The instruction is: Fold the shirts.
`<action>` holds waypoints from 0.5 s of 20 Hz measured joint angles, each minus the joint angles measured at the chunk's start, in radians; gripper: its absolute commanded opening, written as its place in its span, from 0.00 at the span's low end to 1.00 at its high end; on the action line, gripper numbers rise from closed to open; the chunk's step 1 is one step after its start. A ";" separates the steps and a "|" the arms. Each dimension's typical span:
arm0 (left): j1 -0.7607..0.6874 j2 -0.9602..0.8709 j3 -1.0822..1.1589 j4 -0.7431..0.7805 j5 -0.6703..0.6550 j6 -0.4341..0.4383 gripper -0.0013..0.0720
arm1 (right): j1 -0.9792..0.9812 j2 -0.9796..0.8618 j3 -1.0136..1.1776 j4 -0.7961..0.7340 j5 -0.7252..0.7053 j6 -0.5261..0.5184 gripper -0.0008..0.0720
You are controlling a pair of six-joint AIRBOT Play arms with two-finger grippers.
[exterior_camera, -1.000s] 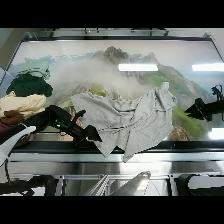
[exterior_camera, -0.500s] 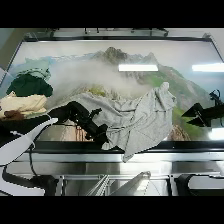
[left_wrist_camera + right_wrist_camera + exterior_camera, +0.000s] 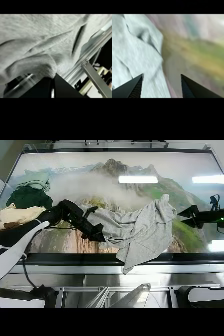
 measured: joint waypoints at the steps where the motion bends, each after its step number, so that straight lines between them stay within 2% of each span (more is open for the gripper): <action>1: 0.019 0.019 -0.006 0.000 0.006 -0.003 0.04 | 0.023 -0.031 0.017 0.022 -0.013 -0.005 0.62; 2: 0.040 0.037 -0.016 -0.004 0.014 -0.003 0.04 | 0.050 -0.064 0.039 0.043 -0.026 -0.008 0.50; 4: 0.084 0.066 -0.040 -0.004 0.018 -0.003 0.04 | 0.106 -0.122 0.084 0.076 -0.037 -0.008 0.48; 6: 0.125 0.082 -0.069 -0.005 0.024 0.002 0.04 | 0.159 -0.158 0.124 0.078 -0.053 -0.005 0.04; 10: 0.209 0.107 -0.105 -0.019 0.031 0.049 0.04 | 0.208 -0.154 0.201 0.064 -0.010 -0.006 0.03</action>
